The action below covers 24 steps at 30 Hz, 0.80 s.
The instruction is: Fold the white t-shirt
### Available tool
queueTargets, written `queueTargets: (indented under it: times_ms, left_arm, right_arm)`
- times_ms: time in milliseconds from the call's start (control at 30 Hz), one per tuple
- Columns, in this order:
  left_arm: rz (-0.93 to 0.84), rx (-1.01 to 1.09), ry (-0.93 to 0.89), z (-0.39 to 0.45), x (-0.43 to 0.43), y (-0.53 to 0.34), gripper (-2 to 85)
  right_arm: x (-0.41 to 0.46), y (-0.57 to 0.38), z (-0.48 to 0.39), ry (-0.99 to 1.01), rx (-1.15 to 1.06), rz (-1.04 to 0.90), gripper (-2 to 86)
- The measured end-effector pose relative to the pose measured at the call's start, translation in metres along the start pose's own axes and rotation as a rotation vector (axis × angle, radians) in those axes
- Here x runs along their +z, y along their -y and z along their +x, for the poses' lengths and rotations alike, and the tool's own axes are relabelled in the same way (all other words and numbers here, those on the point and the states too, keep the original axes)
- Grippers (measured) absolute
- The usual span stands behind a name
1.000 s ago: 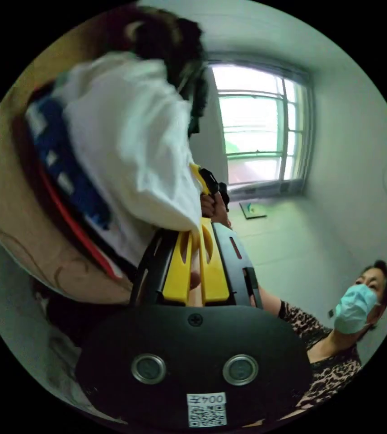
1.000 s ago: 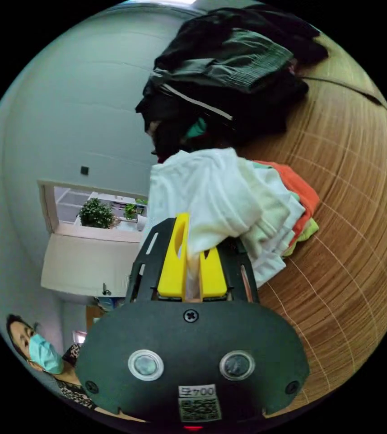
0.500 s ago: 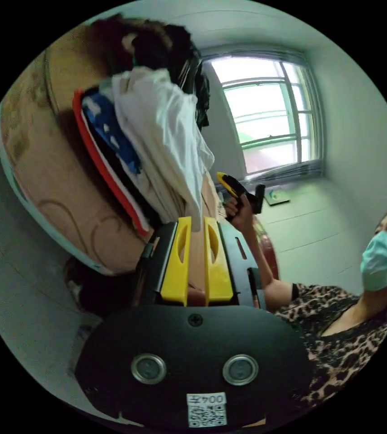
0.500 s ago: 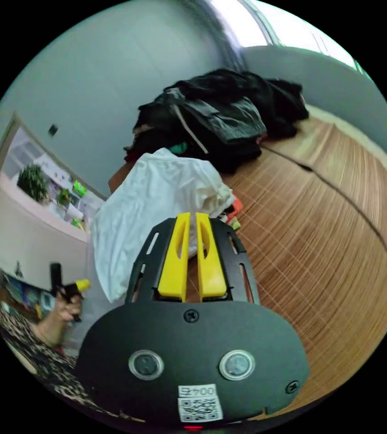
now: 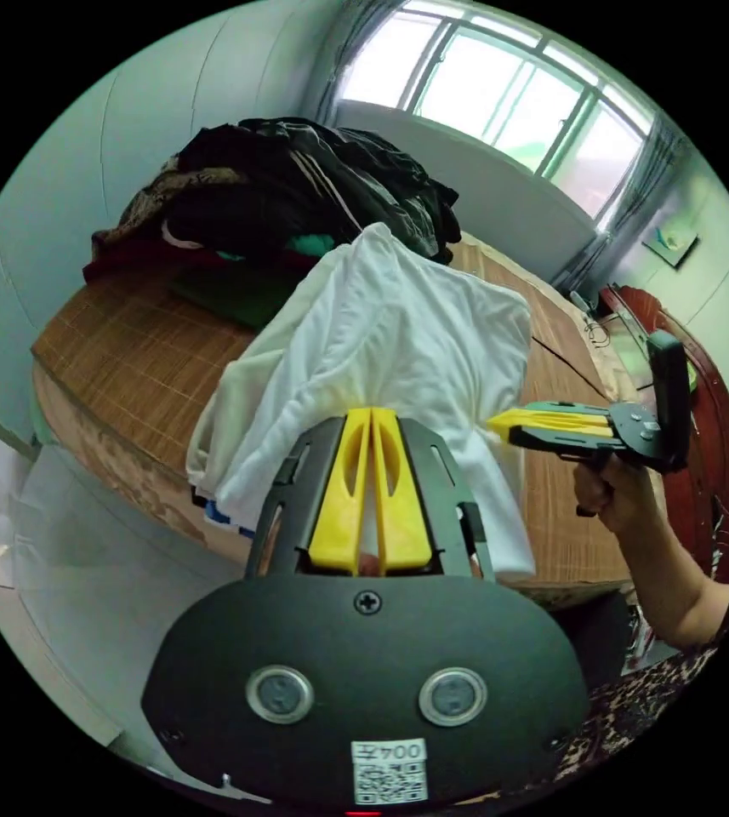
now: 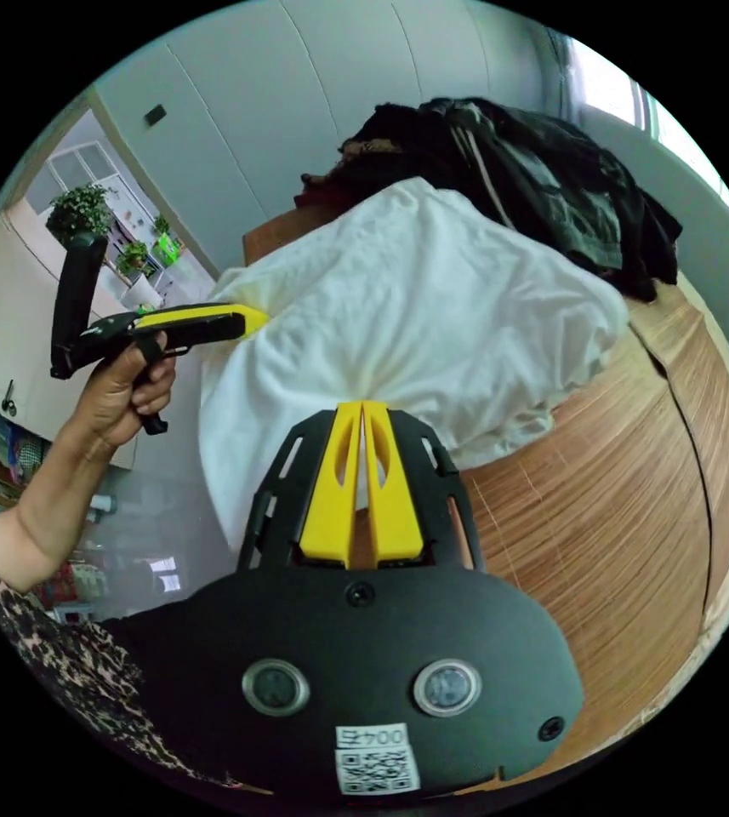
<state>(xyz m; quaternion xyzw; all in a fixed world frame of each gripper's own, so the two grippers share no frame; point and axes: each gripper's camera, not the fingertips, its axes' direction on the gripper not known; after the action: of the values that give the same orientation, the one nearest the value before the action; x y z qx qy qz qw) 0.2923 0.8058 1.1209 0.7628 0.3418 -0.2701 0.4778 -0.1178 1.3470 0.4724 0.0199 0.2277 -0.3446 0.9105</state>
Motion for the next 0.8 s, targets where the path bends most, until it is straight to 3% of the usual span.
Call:
queueTargets:
  times_ms: [133,200,300,433,667,800]
  left_arm:
    - [0.017,0.089,0.174,0.047,-0.002,-0.014,0.5]
    - [-0.034,0.051,0.122,0.037,0.029,-0.018,0.5]
    - [0.007,-0.036,0.038,0.04,0.018,-0.023,0.3]
    - [0.005,0.112,0.03,0.118,-0.004,-0.036,0.2]
    - [-0.196,0.24,-0.163,0.27,0.095,-0.131,0.4]
    - [-0.104,0.256,-0.117,0.314,0.114,-0.168,0.4]
  right_arm:
    - [-0.034,-0.023,0.015,-0.053,0.062,0.045,-0.7]
    - [-0.011,-0.024,0.029,-0.017,0.091,-0.058,-0.7]
    - [-0.018,-0.028,0.035,0.017,0.121,-0.038,-0.7]
    - [-0.066,-0.063,0.03,-0.102,0.147,-0.027,-0.7]
    - [-0.077,-0.226,0.049,-0.09,0.407,-0.09,-0.7]
    - [-0.092,-0.283,0.041,-0.092,0.482,-0.046,-0.7]
